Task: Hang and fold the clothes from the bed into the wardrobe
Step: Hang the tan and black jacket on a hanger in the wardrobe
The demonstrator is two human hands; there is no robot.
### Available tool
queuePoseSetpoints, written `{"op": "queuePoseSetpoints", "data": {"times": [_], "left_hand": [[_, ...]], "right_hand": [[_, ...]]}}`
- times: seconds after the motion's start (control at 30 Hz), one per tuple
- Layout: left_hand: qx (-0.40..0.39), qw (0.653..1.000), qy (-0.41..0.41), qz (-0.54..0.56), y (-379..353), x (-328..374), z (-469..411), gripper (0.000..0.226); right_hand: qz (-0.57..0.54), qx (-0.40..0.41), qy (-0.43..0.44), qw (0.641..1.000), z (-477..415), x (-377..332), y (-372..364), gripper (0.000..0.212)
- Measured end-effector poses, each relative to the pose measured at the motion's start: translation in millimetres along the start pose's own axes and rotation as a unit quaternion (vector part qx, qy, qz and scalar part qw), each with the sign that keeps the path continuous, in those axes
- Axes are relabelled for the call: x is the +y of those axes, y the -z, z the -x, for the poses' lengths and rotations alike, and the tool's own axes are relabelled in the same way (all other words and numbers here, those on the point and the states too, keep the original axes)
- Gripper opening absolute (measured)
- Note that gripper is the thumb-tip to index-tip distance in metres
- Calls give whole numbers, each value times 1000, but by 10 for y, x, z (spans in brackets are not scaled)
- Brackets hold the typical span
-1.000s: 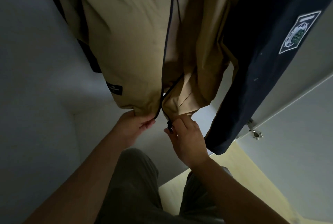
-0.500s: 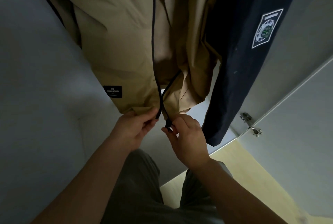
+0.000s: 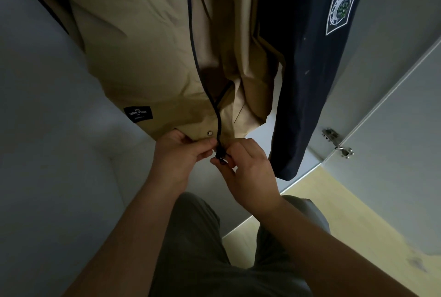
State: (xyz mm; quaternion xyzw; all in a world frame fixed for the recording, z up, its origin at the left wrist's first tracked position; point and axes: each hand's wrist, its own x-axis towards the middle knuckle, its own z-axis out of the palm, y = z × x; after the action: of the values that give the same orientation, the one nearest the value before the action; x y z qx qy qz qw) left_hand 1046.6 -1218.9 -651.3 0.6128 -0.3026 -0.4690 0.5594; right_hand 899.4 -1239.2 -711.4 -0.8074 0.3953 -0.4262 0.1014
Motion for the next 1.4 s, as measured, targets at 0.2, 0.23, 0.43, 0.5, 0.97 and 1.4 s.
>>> {"op": "queuePoseSetpoints", "data": {"times": [0.2, 0.23, 0.43, 0.5, 0.97, 1.4], "left_hand": [[-19, 1000, 5, 3, 17, 46, 5, 17], [-21, 1000, 8, 2, 27, 52, -5, 17], [-24, 1000, 2, -15, 50, 89, -5, 16], [-18, 1000, 7, -15, 55, 91, -6, 17], [4, 998, 11, -63, 54, 76, -19, 18], [-15, 990, -10, -140, 52, 145, -35, 52]], "right_hand": [[-11, 6, -6, 1000, -46, -68, 29, 26], [-10, 7, -7, 1000, -52, -80, 37, 26], [-17, 13, -12, 1000, -75, -165, 86, 27], [-16, 19, -8, 1000, -86, -182, 97, 27], [2, 19, 1, 1000, -168, -154, 146, 23], [0, 29, 16, 999, -238, -140, 119, 24]]}}
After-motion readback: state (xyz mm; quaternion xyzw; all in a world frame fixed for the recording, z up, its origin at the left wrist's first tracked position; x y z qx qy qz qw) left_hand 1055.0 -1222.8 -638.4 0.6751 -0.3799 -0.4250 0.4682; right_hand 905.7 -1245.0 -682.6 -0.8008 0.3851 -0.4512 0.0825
